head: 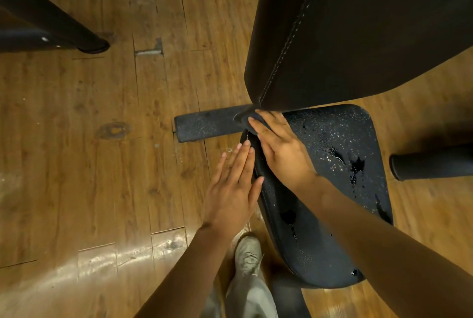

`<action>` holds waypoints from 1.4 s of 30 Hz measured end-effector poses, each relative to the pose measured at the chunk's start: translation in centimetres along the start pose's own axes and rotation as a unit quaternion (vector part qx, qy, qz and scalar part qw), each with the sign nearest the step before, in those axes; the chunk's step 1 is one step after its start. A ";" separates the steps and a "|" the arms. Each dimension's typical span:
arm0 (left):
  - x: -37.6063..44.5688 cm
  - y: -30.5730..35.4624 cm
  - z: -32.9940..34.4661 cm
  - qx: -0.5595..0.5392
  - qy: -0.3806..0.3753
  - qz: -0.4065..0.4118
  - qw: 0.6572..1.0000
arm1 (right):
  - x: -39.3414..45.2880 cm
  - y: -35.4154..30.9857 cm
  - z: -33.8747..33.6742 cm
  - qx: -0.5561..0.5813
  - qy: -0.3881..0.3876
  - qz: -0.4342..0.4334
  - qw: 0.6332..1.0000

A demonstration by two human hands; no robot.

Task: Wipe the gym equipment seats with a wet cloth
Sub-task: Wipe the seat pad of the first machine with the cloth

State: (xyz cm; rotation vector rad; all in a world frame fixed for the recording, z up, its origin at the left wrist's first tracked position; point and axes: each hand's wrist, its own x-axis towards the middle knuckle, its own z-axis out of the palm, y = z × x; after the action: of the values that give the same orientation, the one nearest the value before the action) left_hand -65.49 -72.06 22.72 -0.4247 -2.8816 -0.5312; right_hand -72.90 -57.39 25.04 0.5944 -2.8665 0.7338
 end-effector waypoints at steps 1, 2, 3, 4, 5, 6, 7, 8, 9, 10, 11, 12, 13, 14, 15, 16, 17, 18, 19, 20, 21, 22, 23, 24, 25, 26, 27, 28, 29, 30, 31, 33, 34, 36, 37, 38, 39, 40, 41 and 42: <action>-0.1 0.0 0.0 -0.002 0.000 -0.002 1.000 | -1.0 0.0 -0.2 0.004 -0.005 -0.007 1.000; -0.1 0.1 -0.1 -0.002 -0.001 -0.003 1.000 | -2.2 0.0 -0.5 0.005 -0.015 -0.022 1.000; -0.2 0.1 -0.2 -0.003 -0.002 -0.002 1.000 | -3.4 0.1 -1.1 0.002 -0.026 -0.040 0.999; -0.2 0.1 -0.2 -0.004 -0.005 -0.002 1.000 | -4.2 0.3 -1.7 -0.001 -0.037 -0.054 0.998; -0.1 0.1 -0.3 -0.005 -0.007 -0.003 1.000 | -4.3 0.6 -2.1 -0.005 -0.046 -0.064 0.997; 0.0 0.1 -0.3 -0.007 -0.009 -0.004 1.000 | -4.0 0.9 -2.4 -0.009 -0.052 -0.069 0.996; 0.1 0.1 -0.4 -0.010 -0.010 -0.005 1.000 | -3.2 1.1 -2.3 -0.011 -0.052 -0.066 0.996; 0.2 0.2 -0.4 -0.012 -0.011 -0.006 1.000 | -2.1 1.3 -2.0 -0.011 -0.048 -0.050 0.998; 0.3 0.2 -0.4 -0.013 -0.014 -0.007 1.000 | -0.9 1.2 -1.6 -0.011 -0.040 -0.023 0.999; 0.4 0.3 -0.4 -0.012 -0.018 -0.011 1.000 | 0.1 1.0 -1.2 -0.013 -0.030 0.007 0.999; 0.5 0.3 -0.4 -0.013 -0.023 -0.016 1.000 | 0.7 0.8 -0.8 -0.012 -0.020 0.028 0.999; 0.4 0.4 -0.4 -0.017 -0.029 -0.021 0.999 | 0.6 0.7 -0.6 -0.009 -0.013 0.037 0.999; 0.4 0.5 -0.4 -0.024 -0.035 -0.025 0.999 | -0.3 0.6 -0.6 -0.007 -0.008 0.035 0.999; 0.3 0.6 -0.3 -0.032 -0.042 -0.028 0.998 | -1.7 0.5 -0.8 -0.002 -0.011 0.028 1.000; 0.2 0.7 -0.3 -0.038 -0.048 -0.029 0.998 | -3.6 0.4 -1.2 -0.003 -0.021 0.016 1.000; 0.2 0.7 -0.3 -0.043 -0.053 -0.029 0.997 | -5.6 0.4 -1.9 -0.005 -0.037 0.005 0.999; 0.2 0.8 -0.3 -0.046 -0.057 -0.028 0.997 | -7.3 0.4 -2.6 -0.002 -0.053 -0.001 0.999; 0.3 0.8 -0.2 -0.048 -0.059 -0.029 0.997 | -8.4 0.5 -3.1 0.003 -0.063 -0.006 0.998; 0.3 0.8 -0.2 -0.051 -0.062 -0.032 0.996 | -8.8 0.7 -3.4 0.008 -0.065 -0.010 0.998; 0.2 0.9 -0.2 -0.055 -0.061 -0.036 0.996 | -8.3 0.9 -3.4 0.006 -0.066 -0.014 0.998; 0.2 1.0 -0.2 -0.059 -0.058 -0.041 0.996 | -7.2 1.1 -3.2 0.004 -0.063 -0.015 0.998; 0.2 1.1 -0.1 -0.061 -0.055 -0.046 0.996 | -5.7 1.3 -2.9 0.003 -0.056 -0.013 0.998; 0.2 1.3 -0.1 -0.061 -0.053 -0.050 0.995 | -3.7 1.4 -2.5 0.005 -0.044 0.000 0.999; 0.3 1.5 -0.1 -0.061 -0.050 -0.054 0.995 | -1.7 1.5 -2.2 0.006 -0.033 0.028 0.999; 0.3 1.7 -0.1 -0.060 -0.047 -0.058 0.995 | 0.0 1.6 -2.0 0.003 -0.026 0.069 0.997; 0.4 1.9 -0.1 -0.059 -0.045 -0.061 0.995 | 1.3 1.8 -1.9 -0.003 -0.022 0.105 0.994; 0.5 2.2 -0.1 -0.057 -0.044 -0.064 0.995 | 1.8 1.9 -1.7 -0.010 -0.023 0.122 0.992; 0.4 2.4 -0.1 -0.056 -0.045 -0.068 0.995 | 1.4 2.0 -1.7 -0.020 -0.023 0.113 0.993; 0.4 2.6 -0.1 -0.057 -0.046 -0.072 0.995 | 0.2 2.0 -1.8 -0.025 -0.022 0.083 0.996; 0.4 2.7 -0.1 -0.061 -0.046 -0.076 0.994 | -1.6 2.0 -2.1 -0.022 -0.025 0.047 0.998; 0.4 2.8 -0.1 -0.064 -0.045 -0.079 0.994 | -3.7 2.0 -2.6 -0.014 -0.035 0.017 0.999; 0.5 3.0 0.0 -0.071 -0.043 -0.085 0.993 | -7.7 2.0 -3.8 -0.001 -0.067 -0.012 0.998; 0.5 3.0 0.0 -0.074 -0.044 -0.086 0.993 | -8.8 2.1 -4.4 0.002 -0.076 -0.022 0.997; 0.4 2.9 0.0 -0.075 -0.047 -0.085 0.992 | -8.5 2.5 -4.6 0.007 -0.077 -0.044 0.996; 0.3 2.8 0.0 -0.073 -0.047 -0.084 0.993 | -7.2 2.6 -4.3 0.010 -0.071 -0.048 0.996; 0.2 2.7 0.1 -0.071 -0.048 -0.082 0.993 | -5.3 2.4 -3.7 0.012 -0.060 -0.043 0.997; 0.2 2.6 0.1 -0.071 -0.050 -0.081 0.993 | -3.2 2.1 -2.9 0.014 -0.048 -0.030 0.998; 0.2 2.6 0.1 -0.069 -0.051 -0.079 0.993 | -1.2 1.7 -2.1 0.016 -0.044 -0.012 0.999; 0.2 2.5 0.1 -0.066 -0.050 -0.079 0.993 | 0.5 1.3 -1.5 0.020 -0.046 0.000 0.999; 0.3 2.5 0.2 -0.063 -0.048 -0.079 0.994 | 1.4 1.2 -1.2 0.025 -0.053 0.001 0.998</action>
State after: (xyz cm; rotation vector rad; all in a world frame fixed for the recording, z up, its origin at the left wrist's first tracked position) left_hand -65.02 -69.68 23.43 -0.2460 -3.0012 -0.7420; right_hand -74.65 -56.29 25.86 0.6565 -2.9541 0.7987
